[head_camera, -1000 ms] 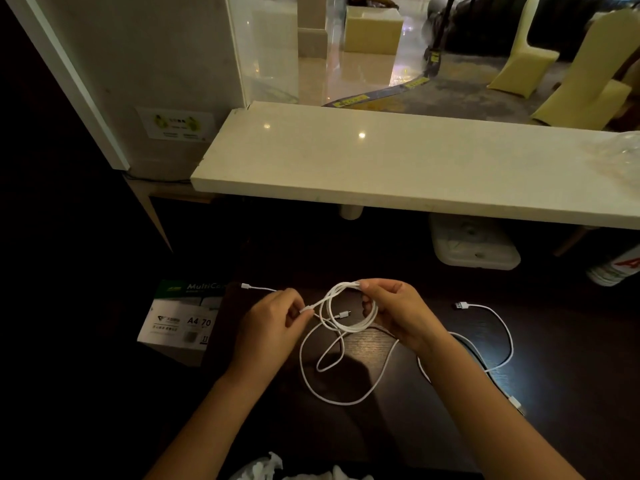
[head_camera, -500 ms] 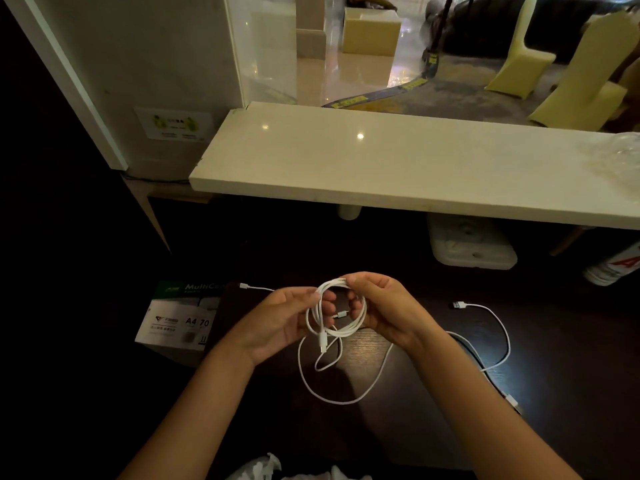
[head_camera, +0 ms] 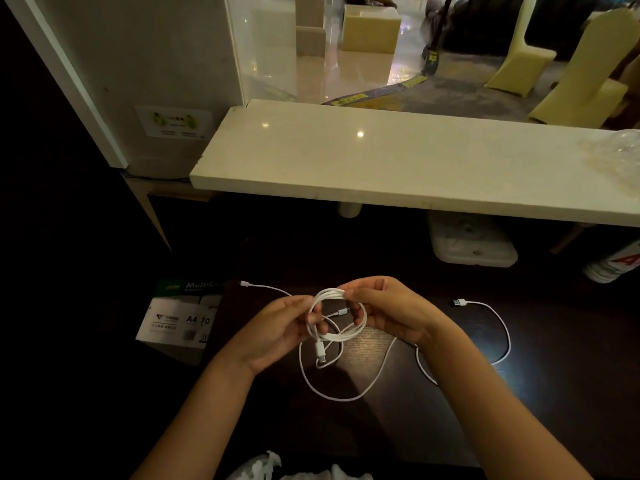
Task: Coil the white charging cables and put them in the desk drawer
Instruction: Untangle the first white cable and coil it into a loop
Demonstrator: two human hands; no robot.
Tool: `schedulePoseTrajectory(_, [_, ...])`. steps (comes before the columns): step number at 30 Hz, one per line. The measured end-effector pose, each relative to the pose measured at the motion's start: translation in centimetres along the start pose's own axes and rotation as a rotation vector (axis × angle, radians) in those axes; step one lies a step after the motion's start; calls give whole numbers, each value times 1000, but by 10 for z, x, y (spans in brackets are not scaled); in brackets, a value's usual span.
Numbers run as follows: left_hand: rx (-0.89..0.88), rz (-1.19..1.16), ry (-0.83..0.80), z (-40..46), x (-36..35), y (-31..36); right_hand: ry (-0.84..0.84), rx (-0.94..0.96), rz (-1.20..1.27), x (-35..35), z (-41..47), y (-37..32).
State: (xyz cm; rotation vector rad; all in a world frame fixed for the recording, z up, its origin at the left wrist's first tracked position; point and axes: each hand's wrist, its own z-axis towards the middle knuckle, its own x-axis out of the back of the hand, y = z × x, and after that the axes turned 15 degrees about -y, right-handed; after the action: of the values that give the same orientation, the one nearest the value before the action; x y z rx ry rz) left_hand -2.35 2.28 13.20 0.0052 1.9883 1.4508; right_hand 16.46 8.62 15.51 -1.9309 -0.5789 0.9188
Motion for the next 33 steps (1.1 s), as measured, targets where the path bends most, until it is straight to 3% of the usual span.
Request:
schedulePoseTrajectory(5, [-2, 20, -54, -6, 11, 3, -14, 0, 72, 5, 1, 0])
schedulePoseTrajectory(10, [40, -19, 267, -9, 32, -2, 152, -57, -138, -7, 29, 19])
schedulePoseTrajectory(15, [107, -61, 419, -31, 56, -13, -37, -262, -273, -8, 52, 33])
schedulePoseTrajectory(22, [244, 149, 472, -51, 83, -29, 148, -266, -295, -28, 95, 65])
schedulePoseTrajectory(33, [245, 510, 687, -35, 135, -71, 424, -320, -535, -35, 142, 111])
